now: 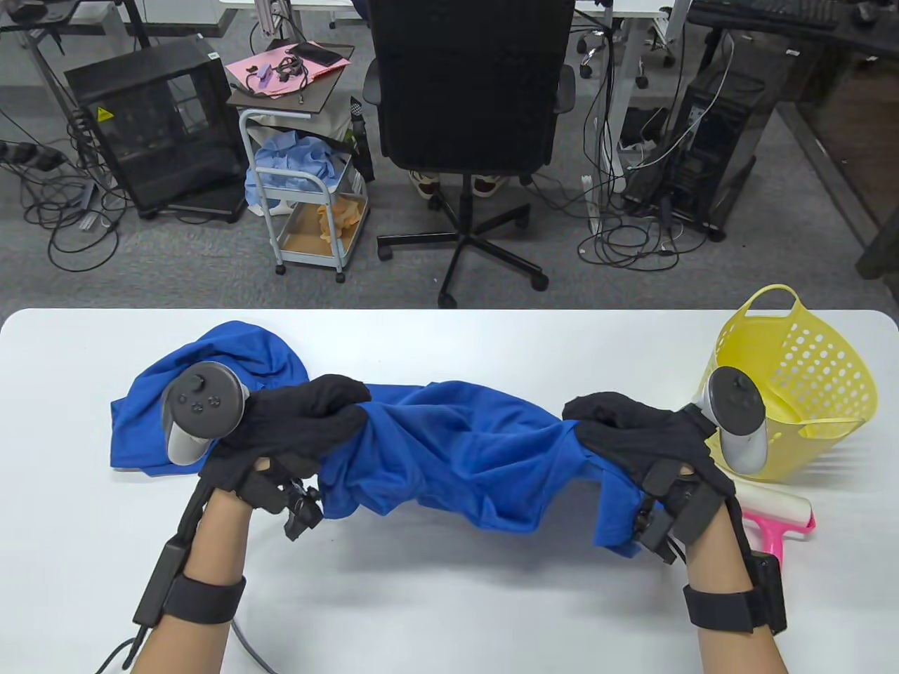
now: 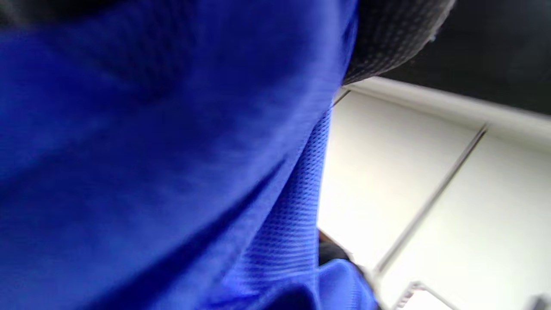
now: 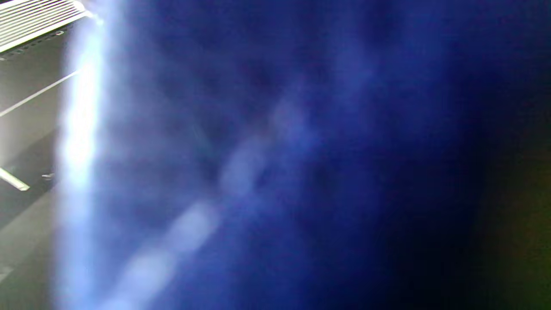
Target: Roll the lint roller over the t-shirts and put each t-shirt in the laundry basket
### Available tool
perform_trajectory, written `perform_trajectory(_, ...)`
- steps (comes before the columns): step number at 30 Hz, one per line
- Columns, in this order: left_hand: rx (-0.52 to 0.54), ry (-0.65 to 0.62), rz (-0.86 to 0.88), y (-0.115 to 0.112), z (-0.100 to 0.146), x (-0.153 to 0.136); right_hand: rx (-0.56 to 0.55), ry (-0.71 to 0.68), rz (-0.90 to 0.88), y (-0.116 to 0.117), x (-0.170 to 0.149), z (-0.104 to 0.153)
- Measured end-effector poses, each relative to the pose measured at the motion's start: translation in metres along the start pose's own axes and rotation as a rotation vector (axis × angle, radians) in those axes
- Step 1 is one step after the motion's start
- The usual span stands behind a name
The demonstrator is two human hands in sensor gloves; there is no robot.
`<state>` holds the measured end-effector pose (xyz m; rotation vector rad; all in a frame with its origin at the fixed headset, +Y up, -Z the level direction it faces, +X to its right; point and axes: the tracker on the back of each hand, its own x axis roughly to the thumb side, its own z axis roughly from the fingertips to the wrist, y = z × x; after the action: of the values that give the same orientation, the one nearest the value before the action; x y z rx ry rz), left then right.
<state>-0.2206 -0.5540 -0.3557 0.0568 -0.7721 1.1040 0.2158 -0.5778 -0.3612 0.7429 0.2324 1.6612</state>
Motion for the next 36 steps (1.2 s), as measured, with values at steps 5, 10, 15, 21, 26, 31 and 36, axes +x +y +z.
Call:
perform_trajectory(5,-0.039,-0.05,0.08,0.019,-0.01,0.032,0.156,-0.143,-0.245,-0.006,0.035,-0.018)
perform_trajectory(10,0.062,-0.09,0.16,0.057,-0.035,0.063,0.056,-0.223,-0.255,-0.048,0.082,-0.038)
perform_trajectory(15,0.206,0.278,-0.054,0.1,-0.075,0.026,-0.331,0.069,0.264,-0.119,0.09,-0.052)
perform_trajectory(21,0.308,0.518,-0.243,0.089,-0.107,-0.056,-0.682,0.463,1.029,-0.121,0.037,-0.091)
perform_trajectory(26,0.287,0.5,-0.199,0.062,-0.083,-0.102,-0.59,0.518,1.242,-0.081,-0.004,-0.093)
perform_trajectory(31,0.096,0.604,-0.288,0.007,-0.037,-0.126,-0.288,0.571,1.148,-0.024,-0.065,-0.062)
perform_trajectory(36,-0.165,0.719,-0.372,-0.065,0.011,-0.135,0.024,0.698,1.05,0.034,-0.123,-0.014)
